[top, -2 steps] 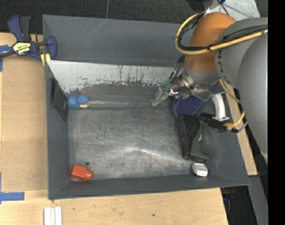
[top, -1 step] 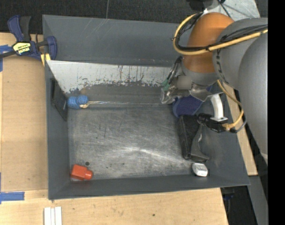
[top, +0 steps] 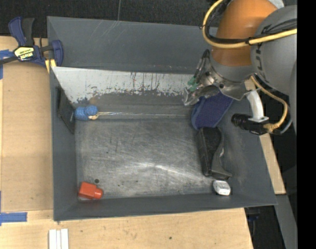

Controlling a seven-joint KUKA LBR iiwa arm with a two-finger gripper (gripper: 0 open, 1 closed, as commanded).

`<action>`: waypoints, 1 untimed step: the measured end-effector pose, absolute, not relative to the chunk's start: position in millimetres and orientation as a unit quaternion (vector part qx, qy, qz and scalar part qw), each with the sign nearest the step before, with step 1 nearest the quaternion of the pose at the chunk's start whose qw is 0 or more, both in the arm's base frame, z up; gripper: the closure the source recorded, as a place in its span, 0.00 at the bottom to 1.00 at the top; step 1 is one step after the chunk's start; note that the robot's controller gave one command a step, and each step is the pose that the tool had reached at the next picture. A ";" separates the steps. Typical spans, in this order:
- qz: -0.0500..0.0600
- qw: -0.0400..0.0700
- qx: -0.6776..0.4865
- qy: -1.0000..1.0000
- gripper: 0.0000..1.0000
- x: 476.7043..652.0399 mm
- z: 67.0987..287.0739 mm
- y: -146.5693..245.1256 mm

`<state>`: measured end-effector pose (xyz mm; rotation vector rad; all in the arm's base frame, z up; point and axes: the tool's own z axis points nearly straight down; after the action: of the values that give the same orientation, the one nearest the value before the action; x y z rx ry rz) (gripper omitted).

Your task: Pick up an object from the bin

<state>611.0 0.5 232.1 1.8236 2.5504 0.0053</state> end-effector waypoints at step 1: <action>-0.002 -0.002 0.560 0.829 1.00 543.5 220.2 -13.8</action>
Offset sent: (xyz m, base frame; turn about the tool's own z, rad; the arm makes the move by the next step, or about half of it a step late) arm -0.0649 -0.0125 -0.0114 -0.0537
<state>543.5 -13.8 220.2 1.7612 2.6059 -0.0055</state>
